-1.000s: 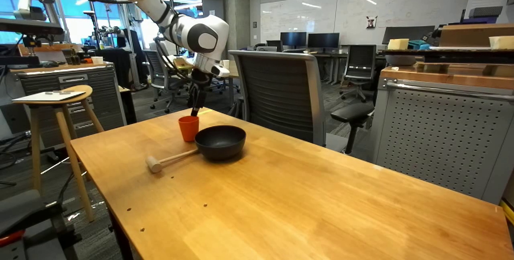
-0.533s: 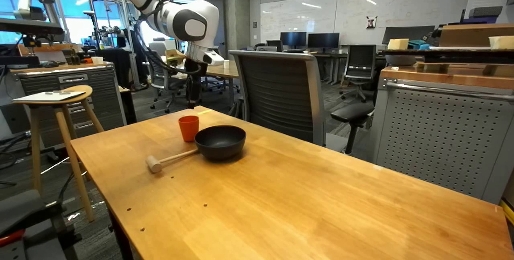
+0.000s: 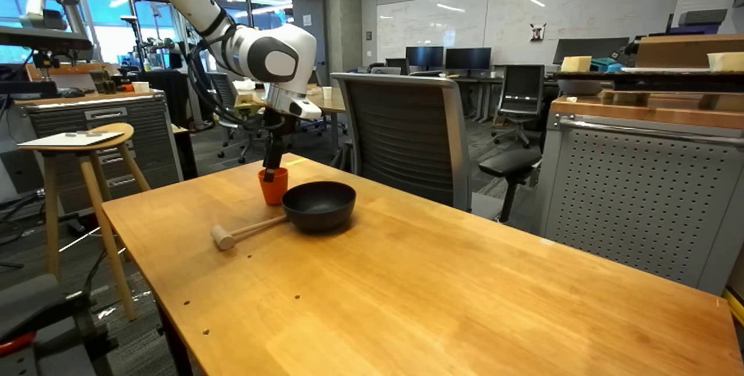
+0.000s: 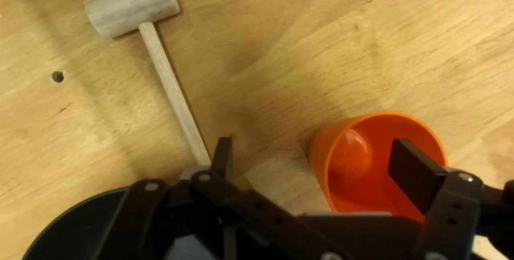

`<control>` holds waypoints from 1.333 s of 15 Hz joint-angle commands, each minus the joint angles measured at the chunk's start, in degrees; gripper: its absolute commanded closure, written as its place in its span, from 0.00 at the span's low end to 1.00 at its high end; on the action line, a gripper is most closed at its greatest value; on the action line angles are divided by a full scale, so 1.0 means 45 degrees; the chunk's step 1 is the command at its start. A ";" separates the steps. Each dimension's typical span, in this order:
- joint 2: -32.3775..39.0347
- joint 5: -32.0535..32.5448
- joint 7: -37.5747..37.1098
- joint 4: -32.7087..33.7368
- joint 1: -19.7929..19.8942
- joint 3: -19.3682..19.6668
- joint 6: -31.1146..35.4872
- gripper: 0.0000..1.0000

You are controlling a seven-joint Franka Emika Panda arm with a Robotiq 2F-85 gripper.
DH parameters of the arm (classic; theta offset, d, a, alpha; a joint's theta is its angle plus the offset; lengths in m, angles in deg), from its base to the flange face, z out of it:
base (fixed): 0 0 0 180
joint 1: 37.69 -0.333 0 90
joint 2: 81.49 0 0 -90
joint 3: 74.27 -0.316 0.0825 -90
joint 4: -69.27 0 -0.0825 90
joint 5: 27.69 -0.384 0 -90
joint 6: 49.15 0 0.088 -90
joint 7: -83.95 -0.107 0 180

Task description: Put the orange cup in the black bowl

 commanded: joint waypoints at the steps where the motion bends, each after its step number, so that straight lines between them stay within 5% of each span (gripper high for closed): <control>1: 0.0550 0.0492 -0.0317 0.0392 -0.0320 0.0074 -0.0105 0.25; 10: 0.1067 0.1252 -0.0405 0.0907 -0.0620 0.0210 -0.0007 0.96; 20: -0.0490 0.1908 -0.0763 0.0698 -0.0868 0.0314 -0.0025 0.97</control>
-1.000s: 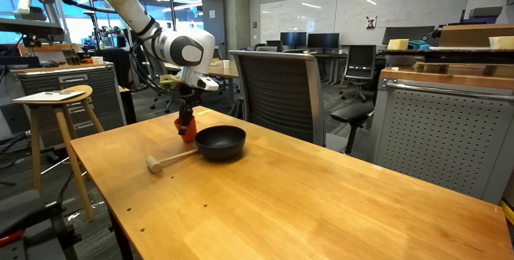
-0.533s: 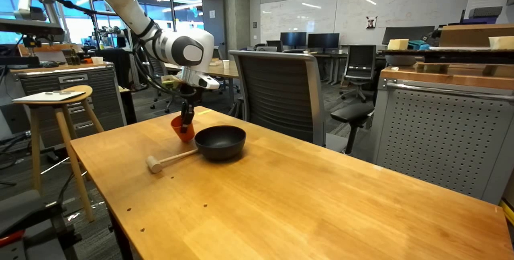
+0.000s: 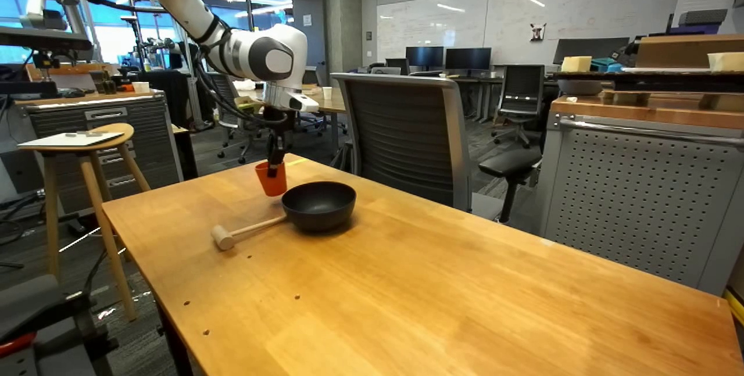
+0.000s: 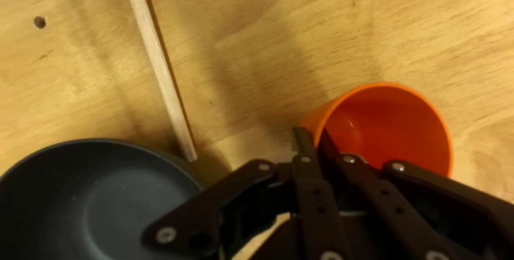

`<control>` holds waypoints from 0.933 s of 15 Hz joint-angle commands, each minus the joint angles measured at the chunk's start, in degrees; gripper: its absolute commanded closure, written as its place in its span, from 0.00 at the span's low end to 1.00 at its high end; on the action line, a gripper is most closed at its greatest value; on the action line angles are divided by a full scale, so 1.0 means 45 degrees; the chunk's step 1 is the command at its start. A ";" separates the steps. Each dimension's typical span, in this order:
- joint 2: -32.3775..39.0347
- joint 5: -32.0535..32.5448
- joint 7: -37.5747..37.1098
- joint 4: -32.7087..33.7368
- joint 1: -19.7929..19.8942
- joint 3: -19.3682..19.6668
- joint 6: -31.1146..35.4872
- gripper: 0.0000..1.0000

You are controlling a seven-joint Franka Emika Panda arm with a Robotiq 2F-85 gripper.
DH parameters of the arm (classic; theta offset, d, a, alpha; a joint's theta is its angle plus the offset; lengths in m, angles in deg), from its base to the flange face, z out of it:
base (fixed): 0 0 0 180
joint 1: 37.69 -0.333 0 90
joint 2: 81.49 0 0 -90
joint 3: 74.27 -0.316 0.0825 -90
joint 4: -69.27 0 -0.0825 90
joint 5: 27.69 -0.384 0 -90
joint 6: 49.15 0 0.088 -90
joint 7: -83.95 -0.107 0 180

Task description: Put the orange cup in the black bowl

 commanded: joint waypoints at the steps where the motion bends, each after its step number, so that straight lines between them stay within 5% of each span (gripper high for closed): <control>1: -0.1506 0.0492 -0.0977 -0.0742 -0.0292 0.0367 0.0162 0.97; 9: -0.4804 0.0293 -0.4772 -0.4187 0.0453 0.1043 0.1648 0.97; 14: -0.5443 -0.0174 -0.6799 -0.5780 0.1233 0.1035 0.2503 0.97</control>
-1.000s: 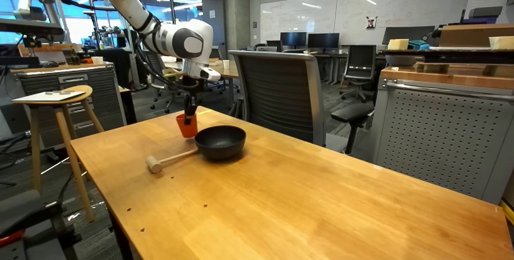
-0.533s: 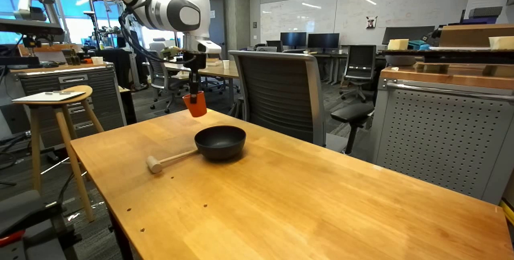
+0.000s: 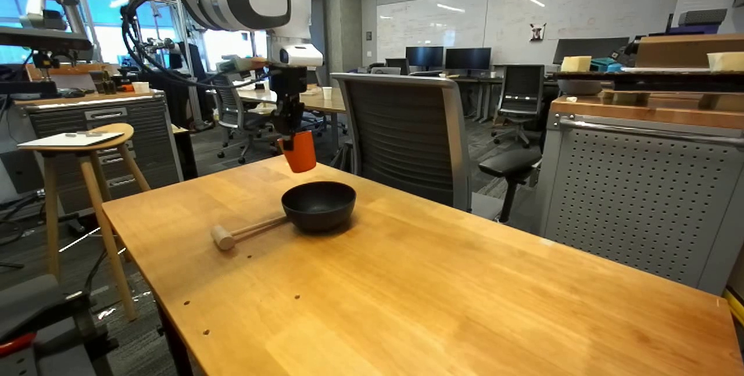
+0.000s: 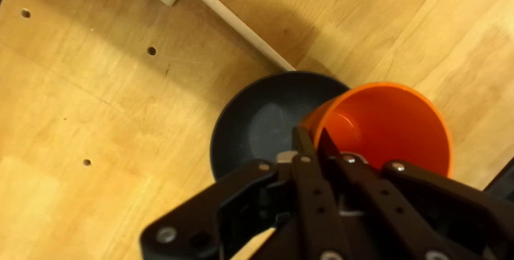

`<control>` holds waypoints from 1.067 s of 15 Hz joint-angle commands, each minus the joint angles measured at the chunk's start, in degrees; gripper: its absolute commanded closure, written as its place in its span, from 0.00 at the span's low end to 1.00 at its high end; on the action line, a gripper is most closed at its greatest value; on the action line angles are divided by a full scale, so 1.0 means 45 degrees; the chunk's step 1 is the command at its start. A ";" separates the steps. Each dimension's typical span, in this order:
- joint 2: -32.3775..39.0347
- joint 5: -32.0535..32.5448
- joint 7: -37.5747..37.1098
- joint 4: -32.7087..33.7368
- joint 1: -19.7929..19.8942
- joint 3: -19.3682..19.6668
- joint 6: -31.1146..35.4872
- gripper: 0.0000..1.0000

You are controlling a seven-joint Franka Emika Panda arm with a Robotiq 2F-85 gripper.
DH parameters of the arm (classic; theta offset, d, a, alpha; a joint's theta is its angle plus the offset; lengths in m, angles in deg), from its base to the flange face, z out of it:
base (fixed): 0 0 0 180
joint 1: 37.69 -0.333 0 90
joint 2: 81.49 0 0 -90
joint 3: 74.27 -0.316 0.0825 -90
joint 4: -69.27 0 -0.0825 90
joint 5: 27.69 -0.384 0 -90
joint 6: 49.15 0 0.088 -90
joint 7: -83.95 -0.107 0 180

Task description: Put the orange cup in the black bowl

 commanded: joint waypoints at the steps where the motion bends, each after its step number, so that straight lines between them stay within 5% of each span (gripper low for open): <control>1: -0.0568 -0.0510 -0.1200 -0.1361 0.0492 -0.0192 0.0968 0.97; 8: 0.0708 -0.1682 -0.0350 -0.1867 0.1130 -0.0455 0.2541 0.96; 13: 0.1519 -0.3353 0.2097 -0.1540 0.1877 -0.1080 0.3114 0.94; 16: 0.1505 -0.4380 0.3588 -0.1648 0.2145 -0.1430 0.3317 0.61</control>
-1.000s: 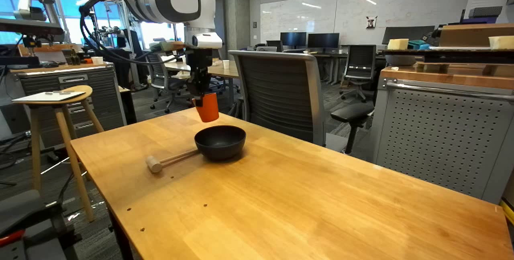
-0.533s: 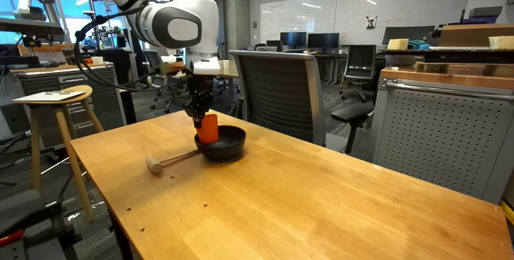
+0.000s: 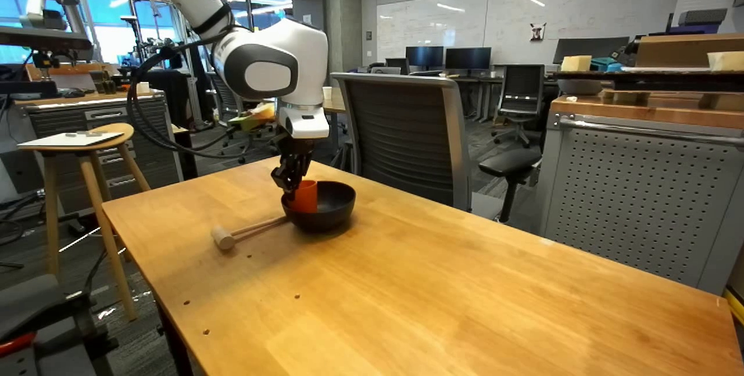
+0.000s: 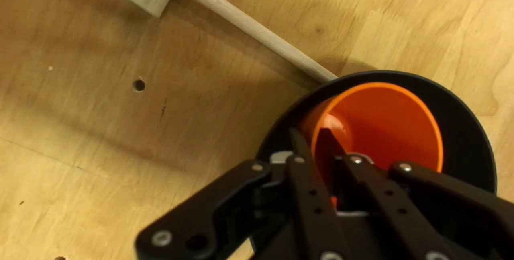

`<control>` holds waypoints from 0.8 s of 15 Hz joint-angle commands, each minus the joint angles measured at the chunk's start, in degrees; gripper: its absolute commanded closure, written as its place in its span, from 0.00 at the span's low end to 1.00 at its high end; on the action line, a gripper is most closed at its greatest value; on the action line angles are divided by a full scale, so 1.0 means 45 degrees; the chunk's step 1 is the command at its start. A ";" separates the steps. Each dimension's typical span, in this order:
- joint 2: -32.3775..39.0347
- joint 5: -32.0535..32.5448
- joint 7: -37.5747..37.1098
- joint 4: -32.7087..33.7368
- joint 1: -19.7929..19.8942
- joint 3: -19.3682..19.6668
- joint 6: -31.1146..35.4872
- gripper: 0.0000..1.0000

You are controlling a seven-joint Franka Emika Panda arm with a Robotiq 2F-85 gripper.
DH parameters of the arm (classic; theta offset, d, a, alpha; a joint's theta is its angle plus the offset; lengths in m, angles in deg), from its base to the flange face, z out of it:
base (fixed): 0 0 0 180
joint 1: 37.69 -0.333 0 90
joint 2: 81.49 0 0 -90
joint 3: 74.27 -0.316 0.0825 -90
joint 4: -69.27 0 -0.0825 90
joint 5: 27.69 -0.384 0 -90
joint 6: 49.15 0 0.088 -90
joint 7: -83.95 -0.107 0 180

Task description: Put the orange cup in the black bowl

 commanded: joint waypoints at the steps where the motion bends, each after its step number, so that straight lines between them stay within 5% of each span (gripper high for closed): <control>1: -0.0189 -0.1295 0.1820 -0.0095 0.0442 -0.0612 0.0482 0.54; 5: -0.1262 -0.2140 0.3063 -0.0972 0.0272 -0.0870 0.0984 0.23; 8: -0.2807 -0.1133 0.3035 -0.1827 -0.0216 -0.0690 0.0449 0.01; 12: -0.5104 0.0618 0.3166 -0.2165 -0.0649 -0.0938 -0.3071 0.00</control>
